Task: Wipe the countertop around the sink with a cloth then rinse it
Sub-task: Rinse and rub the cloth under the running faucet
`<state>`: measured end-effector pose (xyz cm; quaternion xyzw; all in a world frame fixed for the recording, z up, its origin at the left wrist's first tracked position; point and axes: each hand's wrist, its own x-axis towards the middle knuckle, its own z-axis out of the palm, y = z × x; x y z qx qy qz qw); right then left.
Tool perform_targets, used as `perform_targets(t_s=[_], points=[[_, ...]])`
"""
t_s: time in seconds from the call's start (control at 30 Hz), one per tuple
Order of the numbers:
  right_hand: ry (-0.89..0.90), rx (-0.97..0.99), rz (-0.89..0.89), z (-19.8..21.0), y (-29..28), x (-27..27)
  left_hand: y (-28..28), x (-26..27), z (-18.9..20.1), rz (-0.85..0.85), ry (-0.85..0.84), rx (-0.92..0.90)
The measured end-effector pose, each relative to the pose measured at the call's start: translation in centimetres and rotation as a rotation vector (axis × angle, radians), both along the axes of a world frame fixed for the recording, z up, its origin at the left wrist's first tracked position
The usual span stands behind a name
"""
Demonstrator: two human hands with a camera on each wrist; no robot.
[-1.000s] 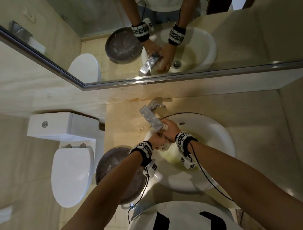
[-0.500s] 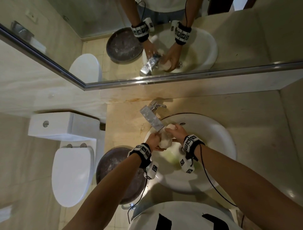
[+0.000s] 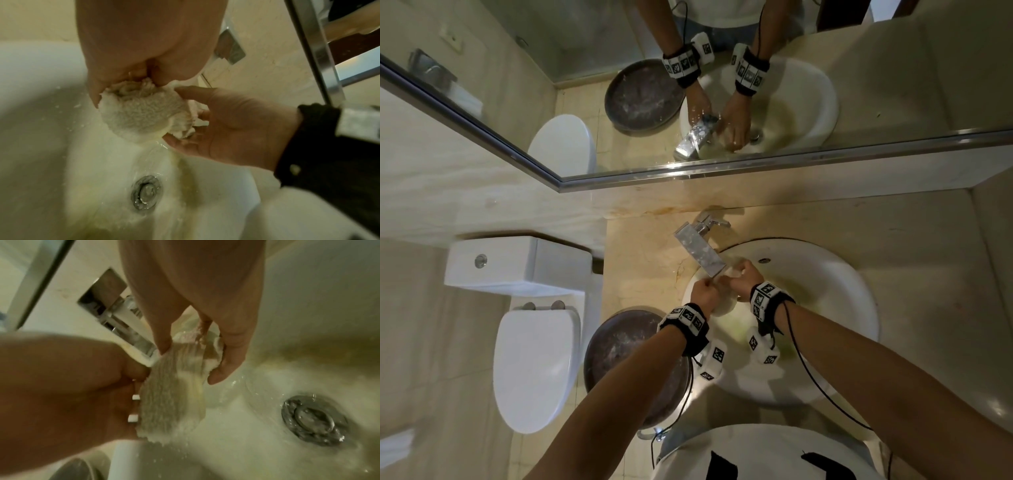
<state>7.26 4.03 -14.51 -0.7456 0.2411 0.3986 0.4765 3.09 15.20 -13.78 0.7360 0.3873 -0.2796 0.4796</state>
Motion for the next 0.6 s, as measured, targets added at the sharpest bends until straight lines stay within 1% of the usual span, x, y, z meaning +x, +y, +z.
perform_targets(t_s=[0.13,0.23,0.4,0.47,0.53,0.6], points=[[0.113,0.083,-0.057,1.0,-0.8,0.7,0.3,-0.7,-0.4,-0.057,-0.073,0.100],[0.161,0.137,-0.049,1.1,-1.4,0.9,0.6,-1.0,-1.1,-0.045,-0.085,0.137],[0.207,0.114,0.154,0.8,-2.7,0.2,0.7,-1.0,-0.8,-0.083,-0.135,0.191],[0.206,0.107,0.190,0.9,-2.7,-0.2,0.7,-0.9,-1.0,-0.068,-0.139,0.174],[0.151,0.065,0.201,0.7,-2.5,-0.4,0.7,-0.6,-1.2,-0.027,-0.134,0.126],[0.088,-0.002,0.131,0.3,-2.1,-0.3,0.6,-0.3,-1.1,0.011,-0.106,0.067]])
